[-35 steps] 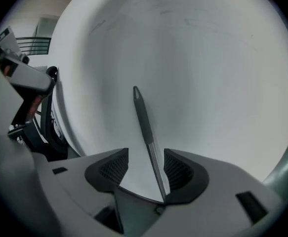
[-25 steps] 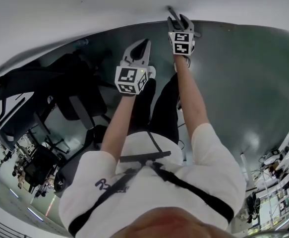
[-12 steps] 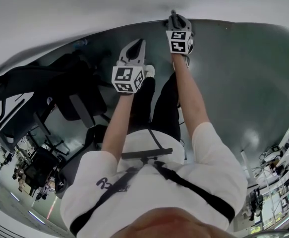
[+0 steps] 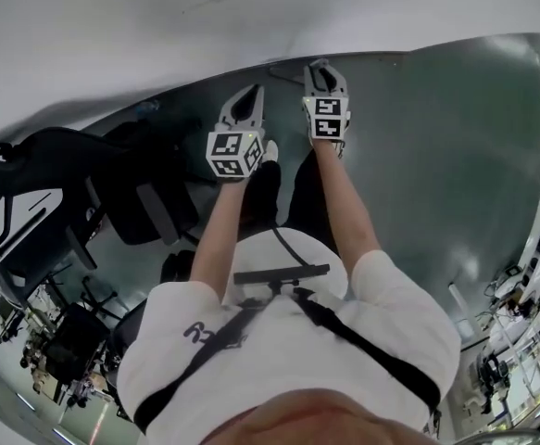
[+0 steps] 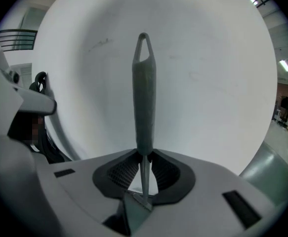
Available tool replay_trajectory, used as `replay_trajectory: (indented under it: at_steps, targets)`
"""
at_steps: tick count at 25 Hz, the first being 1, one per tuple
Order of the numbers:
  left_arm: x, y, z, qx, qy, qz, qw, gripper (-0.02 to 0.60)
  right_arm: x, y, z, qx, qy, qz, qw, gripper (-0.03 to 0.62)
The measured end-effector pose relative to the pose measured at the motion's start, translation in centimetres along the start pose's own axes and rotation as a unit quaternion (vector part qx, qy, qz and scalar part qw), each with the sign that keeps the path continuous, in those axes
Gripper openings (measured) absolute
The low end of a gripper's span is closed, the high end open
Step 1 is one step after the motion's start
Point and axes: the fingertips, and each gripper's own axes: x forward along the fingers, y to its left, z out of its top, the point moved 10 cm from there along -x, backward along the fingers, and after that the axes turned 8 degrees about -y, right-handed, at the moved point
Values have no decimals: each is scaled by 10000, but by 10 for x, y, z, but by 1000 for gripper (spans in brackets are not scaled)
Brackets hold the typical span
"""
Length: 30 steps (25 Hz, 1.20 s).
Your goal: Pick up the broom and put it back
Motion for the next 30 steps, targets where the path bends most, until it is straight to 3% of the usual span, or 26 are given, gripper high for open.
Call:
replay_trajectory:
  at_steps: [8, 14, 22, 30]
  targets:
    - [-24, -16, 69, 222, -563, -131, 9981, 11, -89, 8, 108, -183, -941, 39, 9954, 91]
    - [-52, -37, 94, 362, -836, -382, 9951, 11, -147, 9, 153, -268, -1466, 23, 9888, 91]
    - [-79, -61, 172, 533, -1670, -332, 9839, 11, -201, 6, 230, -275, -2512, 179, 9674, 91]
    - [-86, -84, 225, 783, -2207, -194, 9720, 11, -227, -3, 273, -225, -3019, 166, 9529, 89]
